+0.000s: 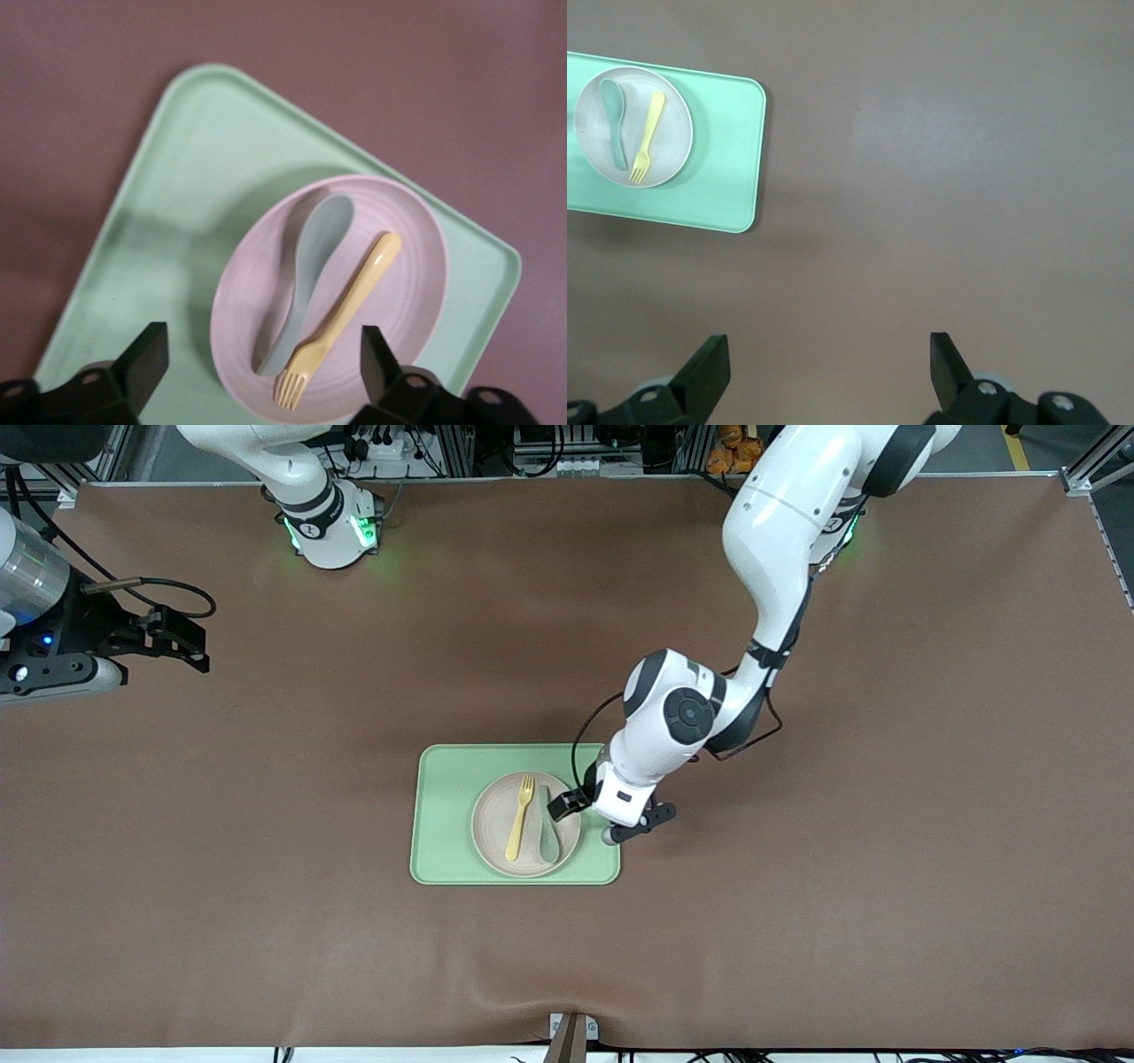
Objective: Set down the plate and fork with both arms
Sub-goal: 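Release the plate and raise the left gripper while the right gripper approaches, then lower the right gripper over the yellow fork on the plate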
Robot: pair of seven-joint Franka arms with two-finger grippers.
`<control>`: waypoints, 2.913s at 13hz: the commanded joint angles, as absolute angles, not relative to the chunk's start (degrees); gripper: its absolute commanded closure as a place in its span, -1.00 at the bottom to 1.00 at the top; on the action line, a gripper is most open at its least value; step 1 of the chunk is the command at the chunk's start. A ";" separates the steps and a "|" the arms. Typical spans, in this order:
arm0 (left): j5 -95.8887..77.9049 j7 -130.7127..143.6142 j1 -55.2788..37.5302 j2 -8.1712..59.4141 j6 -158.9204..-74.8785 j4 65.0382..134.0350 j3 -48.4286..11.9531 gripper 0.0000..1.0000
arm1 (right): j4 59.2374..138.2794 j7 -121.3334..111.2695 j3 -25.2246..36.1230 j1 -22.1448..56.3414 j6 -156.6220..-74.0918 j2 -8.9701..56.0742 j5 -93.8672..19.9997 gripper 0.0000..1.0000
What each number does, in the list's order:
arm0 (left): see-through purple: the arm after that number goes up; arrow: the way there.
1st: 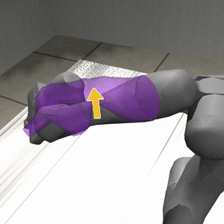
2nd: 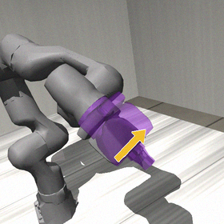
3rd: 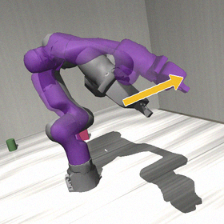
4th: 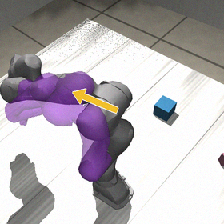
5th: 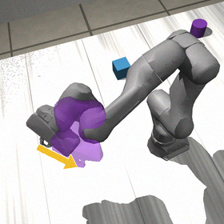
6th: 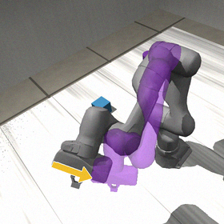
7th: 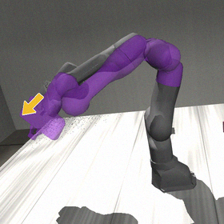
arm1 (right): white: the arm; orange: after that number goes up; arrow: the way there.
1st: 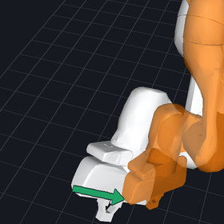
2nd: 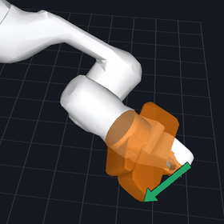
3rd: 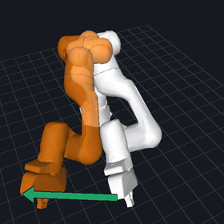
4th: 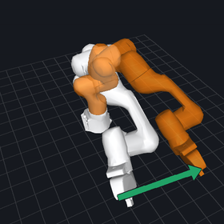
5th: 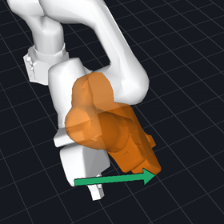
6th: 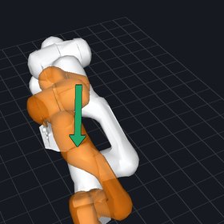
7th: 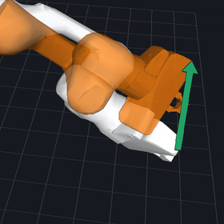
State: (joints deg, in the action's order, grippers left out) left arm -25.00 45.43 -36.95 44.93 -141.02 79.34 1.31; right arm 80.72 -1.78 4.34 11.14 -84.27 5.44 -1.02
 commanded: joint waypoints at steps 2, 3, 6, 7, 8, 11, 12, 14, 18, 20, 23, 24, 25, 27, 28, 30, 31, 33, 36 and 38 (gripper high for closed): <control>-16.29 46.41 -36.48 38.16 -133.78 80.68 3.51 -1.00 | 80.42 -1.23 4.75 13.44 -86.30 6.85 -1.23 -1.00; -14.61 46.23 -35.17 37.27 -133.16 80.68 3.43 -1.00 | 80.33 -1.23 4.75 14.32 -87.35 8.07 -1.32 -1.00; -9.77 44.30 -32.35 36.30 -132.19 80.68 3.43 -1.00 | 80.16 -1.41 4.75 18.62 -92.00 12.12 -1.23 -1.00; -7.84 42.90 -31.73 35.95 -131.75 80.68 3.43 -1.00 | 80.16 -1.41 4.75 20.02 -94.28 13.52 -1.23 -1.00; -6.60 40.89 -30.16 35.69 -131.23 80.68 3.34 -1.00 | 80.24 -1.58 4.75 21.00 -96.39 16.06 -1.23 -1.00; -6.50 32.81 -26.29 35.51 -129.99 80.60 3.25 -1.00 | 80.24 -1.32 4.75 24.07 -99.40 19.86 -1.75 -1.00; -6.50 30.09 -25.24 35.16 -129.38 80.51 3.25 -1.00 | 80.24 -1.32 4.75 24.34 -101.06 21.34 -1.76 -1.00; -6.50 24.64 -22.60 34.63 -127.80 80.51 3.16 -1.00 | 80.24 -1.49 4.83 24.17 -103.44 24.07 -1.67 -1.00; -6.42 14.17 -14.09 32.52 -122.45 80.60 -0.60 -1.00 | 80.16 -1.76 4.83 25.13 -105.54 27.94 -2.02 -1.00; -5.02 10.65 -7.50 30.16 -118.06 80.60 -5.87 -1.00 | 80.16 -0.97 4.83 26.89 -109.32 29.52 -2.20 -1.00; -1.14 9.93 -4.59 24.81 -110.59 80.68 -7.20 -1.00 | 80.42 -0.01 4.83 28.56 -112.67 31.54 -4.30 -1.00; -0.97 9.93 -3.27 22.87 -108.39 80.68 -8.25 -1.00 | 80.42 1.57 4.83 29.70 -113.81 32.25 -4.39 -1.00; -0.18 9.84 -2.99 20.94 -106.54 80.60 -8.35 -1.00 | 80.51 3.58 4.83 30.75 -115.12 32.95 -4.39 -1.00; 1.40 9.93 -3.08 17.33 -102.94 80.68 -8.35 -1.00 | 80.51 7.37 4.83 32.42 -116.19 34.10 -4.39 -1.00; 1.41 9.93 -3.08 15.40 -101.01 80.77 -8.09 -1.00 | 80.51 8.34 4.83 33.04 -116.89 34.36 -4.31 -1.00; 1.32 9.93 -2.99 11.19 -95.48 80.86 -7.74 -1.00 | 80.51 10.10 4.83 33.83 -117.86 35.42 -4.39 -1.00; 1.32 10.28 -2.99 9.34 -91.80 80.95 -7.73 -1.00 | 80.59 11.15 4.83 34.45 -118.47 35.85 -4.39 -1.00; 1.23 10.90 -3.25 5.73 -87.20 81.12 -7.73 -1.00 | 80.60 13.70 4.83 35.42 -119.61 36.91 -4.39 -1.00; 0.53 11.77 -3.51 0.28 -85.87 85.59 -7.82 -1.00 | 80.68 17.30 4.83 35.60 -121.20 38.58 -4.39 -1.00; 0.35 11.95 -3.52 -0.18 -86.66 86.05 -7.74 -1.00 | 80.68 20.55 4.83 35.60 -121.20 39.46 -4.48 -1.00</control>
